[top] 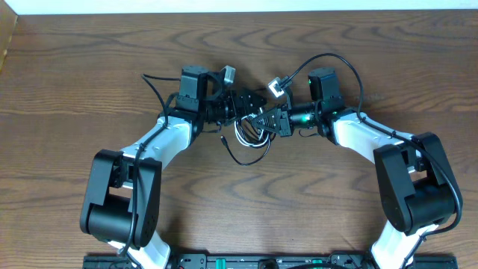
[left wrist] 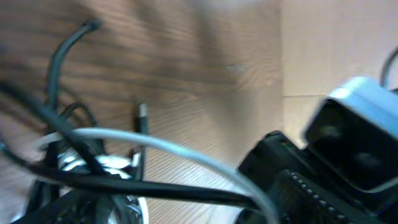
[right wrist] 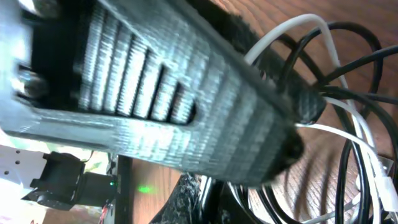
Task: Untangle cables
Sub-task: 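Hold the raised cable loops between both grippers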
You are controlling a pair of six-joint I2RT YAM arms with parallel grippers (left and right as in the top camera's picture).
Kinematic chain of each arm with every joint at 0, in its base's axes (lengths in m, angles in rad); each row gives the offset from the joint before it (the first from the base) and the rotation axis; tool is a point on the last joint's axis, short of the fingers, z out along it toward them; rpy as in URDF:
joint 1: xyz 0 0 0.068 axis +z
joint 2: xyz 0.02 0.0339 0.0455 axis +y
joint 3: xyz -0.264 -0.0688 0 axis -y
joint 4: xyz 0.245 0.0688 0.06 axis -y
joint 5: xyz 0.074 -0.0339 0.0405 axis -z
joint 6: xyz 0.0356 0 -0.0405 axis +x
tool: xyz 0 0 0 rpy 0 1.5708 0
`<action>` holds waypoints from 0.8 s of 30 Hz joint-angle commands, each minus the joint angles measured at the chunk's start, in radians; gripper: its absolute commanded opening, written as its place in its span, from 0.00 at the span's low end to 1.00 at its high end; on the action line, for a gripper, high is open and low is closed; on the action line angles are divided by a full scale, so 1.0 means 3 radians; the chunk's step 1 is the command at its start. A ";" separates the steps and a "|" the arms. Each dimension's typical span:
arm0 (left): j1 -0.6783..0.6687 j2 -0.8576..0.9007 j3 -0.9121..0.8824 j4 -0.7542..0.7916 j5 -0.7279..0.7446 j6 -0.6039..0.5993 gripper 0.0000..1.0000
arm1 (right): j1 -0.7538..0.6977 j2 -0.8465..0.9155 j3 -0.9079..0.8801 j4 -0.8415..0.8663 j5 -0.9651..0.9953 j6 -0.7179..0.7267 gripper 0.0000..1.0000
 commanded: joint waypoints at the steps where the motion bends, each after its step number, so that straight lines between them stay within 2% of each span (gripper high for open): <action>1: -0.0001 0.0050 0.0055 0.0146 0.0256 -0.0156 0.81 | -0.0017 0.0006 -0.0004 0.0010 -0.0088 -0.0003 0.01; 7: -0.0004 0.0050 0.0055 0.0212 0.0432 -0.0290 0.73 | -0.0017 0.0006 -0.0004 0.0010 -0.0072 -0.0027 0.01; 11: -0.0004 0.0050 0.0055 0.0212 0.0478 -0.0291 0.74 | -0.0017 0.0006 -0.0004 0.0005 -0.0043 -0.0065 0.01; 17: -0.0004 0.0050 0.0055 0.0212 0.0477 -0.0289 0.63 | -0.0017 0.0006 -0.0004 -0.0005 -0.0023 -0.0065 0.01; 24: -0.0004 0.0050 0.0055 0.0212 0.0439 -0.0290 0.62 | -0.0006 0.0006 -0.0004 -0.0014 -0.0374 -0.0237 0.01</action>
